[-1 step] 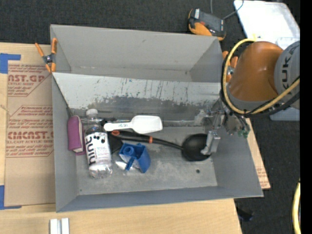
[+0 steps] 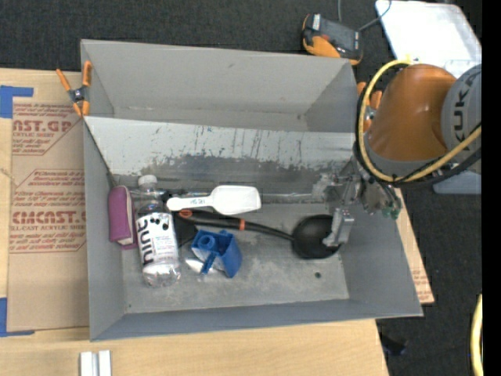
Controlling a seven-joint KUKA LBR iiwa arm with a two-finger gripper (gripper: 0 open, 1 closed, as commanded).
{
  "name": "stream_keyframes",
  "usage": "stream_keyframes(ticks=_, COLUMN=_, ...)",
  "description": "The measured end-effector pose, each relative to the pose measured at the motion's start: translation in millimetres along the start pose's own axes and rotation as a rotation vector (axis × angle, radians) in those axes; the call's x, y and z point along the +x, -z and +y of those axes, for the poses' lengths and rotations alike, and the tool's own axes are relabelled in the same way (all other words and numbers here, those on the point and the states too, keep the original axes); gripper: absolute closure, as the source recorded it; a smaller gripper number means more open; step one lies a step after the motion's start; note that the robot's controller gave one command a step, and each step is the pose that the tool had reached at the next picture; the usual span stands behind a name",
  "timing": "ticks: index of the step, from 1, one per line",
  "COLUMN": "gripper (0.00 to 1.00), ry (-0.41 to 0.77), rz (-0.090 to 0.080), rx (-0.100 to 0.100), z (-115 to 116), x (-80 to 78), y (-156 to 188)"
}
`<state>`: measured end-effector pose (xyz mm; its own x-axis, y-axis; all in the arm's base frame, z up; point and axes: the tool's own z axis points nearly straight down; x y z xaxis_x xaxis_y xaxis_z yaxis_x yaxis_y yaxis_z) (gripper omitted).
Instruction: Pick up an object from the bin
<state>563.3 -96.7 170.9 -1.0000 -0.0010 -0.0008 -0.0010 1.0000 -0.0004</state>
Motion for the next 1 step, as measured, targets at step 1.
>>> stream_keyframes(ticks=1, gripper=0.00, ry=0.089, rz=-0.005, rx=0.002, z=8.1, x=-1.7, y=-29.8)
